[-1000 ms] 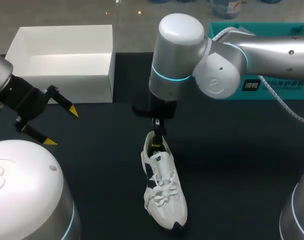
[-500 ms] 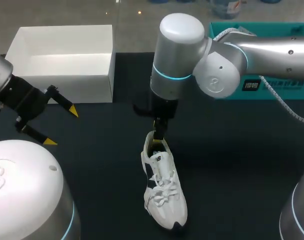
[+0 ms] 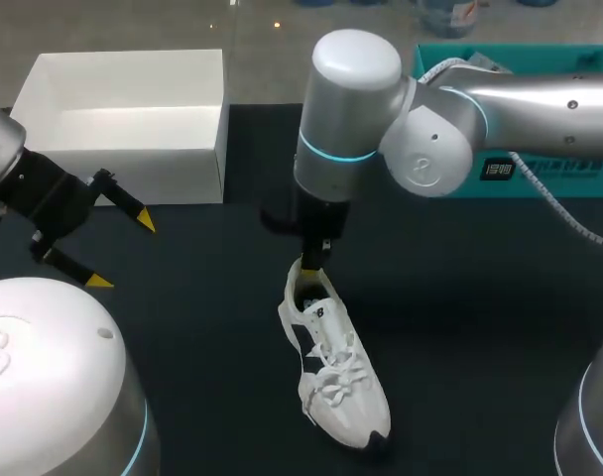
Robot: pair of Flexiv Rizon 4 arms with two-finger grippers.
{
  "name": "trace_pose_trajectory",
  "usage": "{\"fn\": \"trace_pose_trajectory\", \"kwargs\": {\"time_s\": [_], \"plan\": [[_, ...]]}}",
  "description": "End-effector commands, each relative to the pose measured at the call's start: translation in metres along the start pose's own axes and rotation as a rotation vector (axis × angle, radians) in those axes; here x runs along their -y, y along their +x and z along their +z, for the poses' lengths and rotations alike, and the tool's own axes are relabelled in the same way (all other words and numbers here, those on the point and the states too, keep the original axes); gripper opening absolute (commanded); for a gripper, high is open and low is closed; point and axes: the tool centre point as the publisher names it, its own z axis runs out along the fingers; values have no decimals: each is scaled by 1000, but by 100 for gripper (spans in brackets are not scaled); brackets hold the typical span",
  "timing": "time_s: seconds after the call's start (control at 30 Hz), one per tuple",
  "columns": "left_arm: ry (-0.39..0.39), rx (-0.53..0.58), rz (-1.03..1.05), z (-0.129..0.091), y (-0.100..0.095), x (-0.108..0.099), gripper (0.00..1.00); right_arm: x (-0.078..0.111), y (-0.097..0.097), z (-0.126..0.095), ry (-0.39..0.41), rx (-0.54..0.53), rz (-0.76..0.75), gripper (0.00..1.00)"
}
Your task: Take the shoe out of the shoebox, open the shoe tongue, remove and reinsert the insole, then place the shoe into the shoebox
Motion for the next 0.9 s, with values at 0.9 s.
{"fn": "trace_pose_trajectory", "kwargs": {"time_s": [0.9], "plan": [[-3, -2, 0, 0, 0, 1, 100, 37, -34, -209, 219, 186, 181, 0]]}}
